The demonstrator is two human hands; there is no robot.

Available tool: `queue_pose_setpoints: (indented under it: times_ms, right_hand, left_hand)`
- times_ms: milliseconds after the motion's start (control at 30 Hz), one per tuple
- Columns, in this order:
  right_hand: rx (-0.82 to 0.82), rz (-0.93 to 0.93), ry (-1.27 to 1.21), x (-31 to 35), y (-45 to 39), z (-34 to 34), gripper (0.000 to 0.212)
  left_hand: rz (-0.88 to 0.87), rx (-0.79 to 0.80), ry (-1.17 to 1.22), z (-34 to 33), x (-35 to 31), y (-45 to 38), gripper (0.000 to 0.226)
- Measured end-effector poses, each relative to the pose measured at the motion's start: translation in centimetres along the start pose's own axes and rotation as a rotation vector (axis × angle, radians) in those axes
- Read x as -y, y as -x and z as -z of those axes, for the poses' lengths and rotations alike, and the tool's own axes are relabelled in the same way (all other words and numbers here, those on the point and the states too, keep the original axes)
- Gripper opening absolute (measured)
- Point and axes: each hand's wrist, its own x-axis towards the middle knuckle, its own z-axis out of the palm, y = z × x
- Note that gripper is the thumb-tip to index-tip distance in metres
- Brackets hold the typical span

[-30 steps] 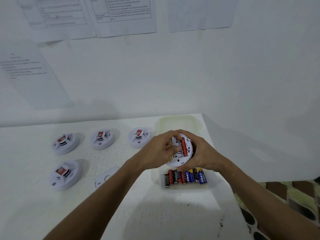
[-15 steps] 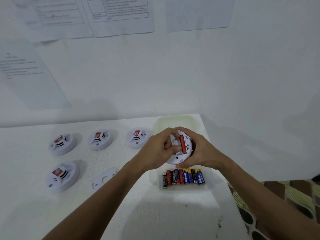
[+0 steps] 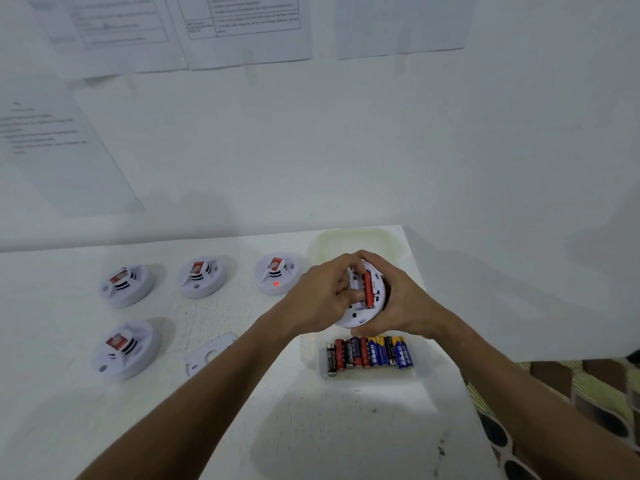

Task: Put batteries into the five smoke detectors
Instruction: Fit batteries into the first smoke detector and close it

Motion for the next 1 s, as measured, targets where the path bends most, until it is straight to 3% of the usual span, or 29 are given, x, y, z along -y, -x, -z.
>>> queue_pose_setpoints:
  times_ms: [333, 567, 800, 900, 1000]
  right_hand:
    - [-0.01, -0.044, -0.02, -0.8, 0.4, 0.6, 0.091]
    - [-0.011, -0.086, -0.075, -1.2, 0.6, 1.1, 0.095]
    - [-0.032, -0.151, -0.122, -1.0, 1.3, 3.0, 0.095]
    - [-0.079, -0.172, -0.117, -1.2, 1.9, 4.2, 0.095]
    - [-0.102, -0.177, -0.1, -1.4, 2.2, 4.9, 0.094]
  left_hand:
    - [0.035, -0.048, 0.062, 0.1, -0.4, 0.1, 0.016]
    - [0.062, -0.147, 0.301, -0.4, -0.7, 0.0, 0.01]
    - [0.171, -0.423, 0.381, 1.8, 0.4, -1.7, 0.011]
    - [0.262, -0.479, 0.298, 2.4, 2.0, -2.9, 0.01]
    - [0.296, -0.321, -0.024, 1.7, 3.5, -3.9, 0.013]
